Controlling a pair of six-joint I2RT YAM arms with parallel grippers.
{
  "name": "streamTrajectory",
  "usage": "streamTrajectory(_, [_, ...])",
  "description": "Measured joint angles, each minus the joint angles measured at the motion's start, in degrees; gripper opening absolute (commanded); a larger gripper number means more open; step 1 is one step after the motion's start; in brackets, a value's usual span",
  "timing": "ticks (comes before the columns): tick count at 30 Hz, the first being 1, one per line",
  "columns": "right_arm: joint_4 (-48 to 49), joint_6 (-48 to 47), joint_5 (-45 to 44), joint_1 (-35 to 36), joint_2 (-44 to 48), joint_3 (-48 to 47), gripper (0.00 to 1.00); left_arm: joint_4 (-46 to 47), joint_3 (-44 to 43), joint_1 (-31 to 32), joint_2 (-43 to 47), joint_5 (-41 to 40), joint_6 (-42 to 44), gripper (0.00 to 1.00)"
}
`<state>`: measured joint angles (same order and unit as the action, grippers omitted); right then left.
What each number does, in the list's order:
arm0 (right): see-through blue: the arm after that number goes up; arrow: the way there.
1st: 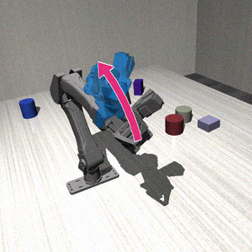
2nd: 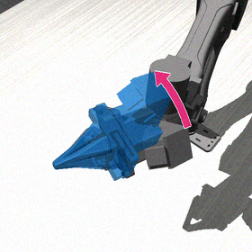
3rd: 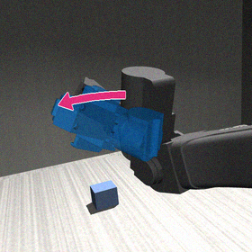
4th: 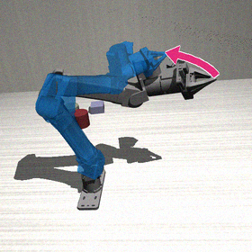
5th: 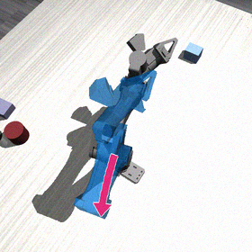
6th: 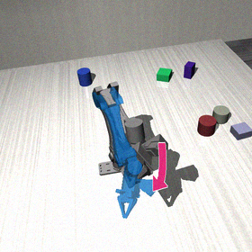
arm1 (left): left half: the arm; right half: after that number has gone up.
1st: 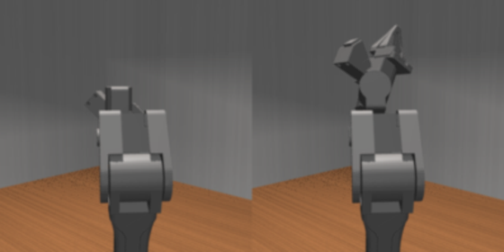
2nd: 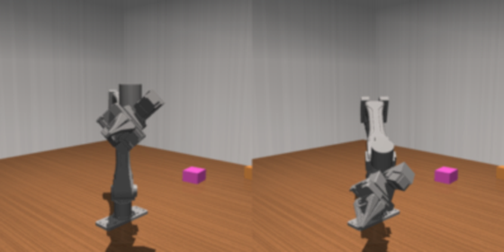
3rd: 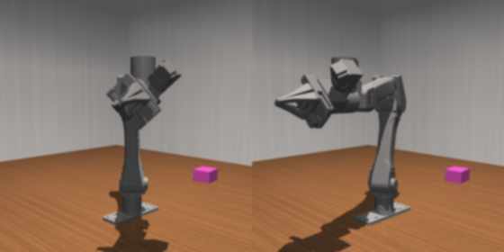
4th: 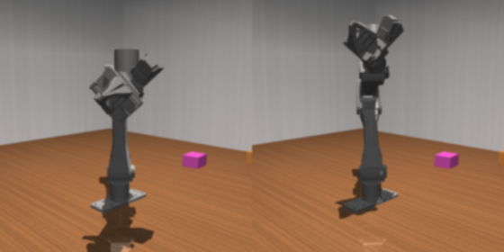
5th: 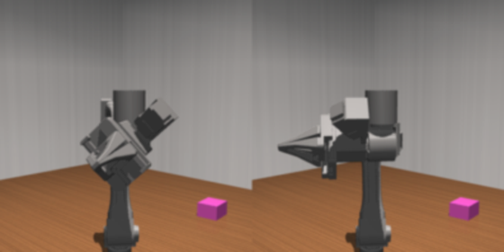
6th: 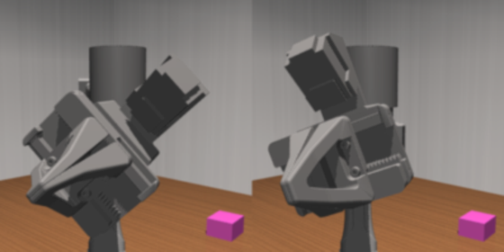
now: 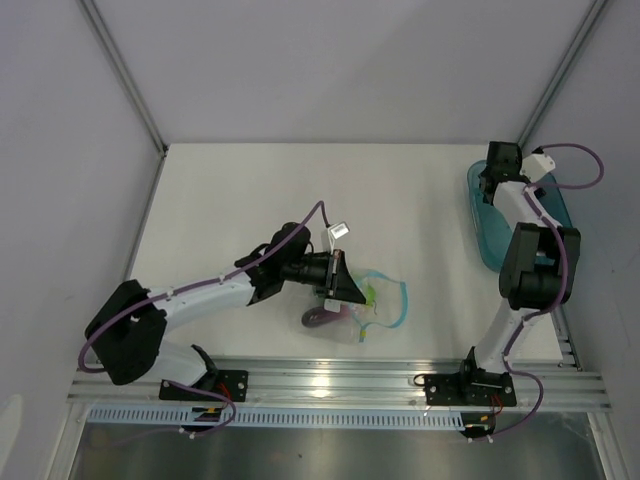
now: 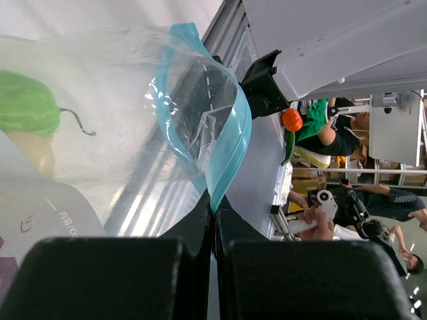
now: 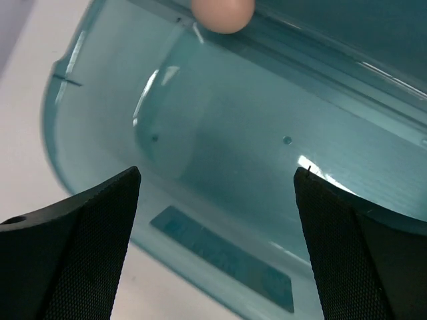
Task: Place the food in the zip-top bag and seal the zipper
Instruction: Pick up the fake food from the bin.
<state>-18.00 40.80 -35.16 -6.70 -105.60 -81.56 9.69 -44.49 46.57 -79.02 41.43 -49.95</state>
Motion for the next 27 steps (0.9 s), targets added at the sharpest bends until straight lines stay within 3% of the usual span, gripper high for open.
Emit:
streamTrajectory(14, [3.1,-18.1,-12.7,-0.3,-22.1,-18.3,0.99,4.8,-1.9,-1.6,-8.6,6.0,-3.3,0.01])
streamTrajectory(27, [7.3,-31.6,-16.7,-2.8,-30.1,-24.0,0.99,6.1,-4.8,-2.5,-13.9,7.5,-5.6,0.01])
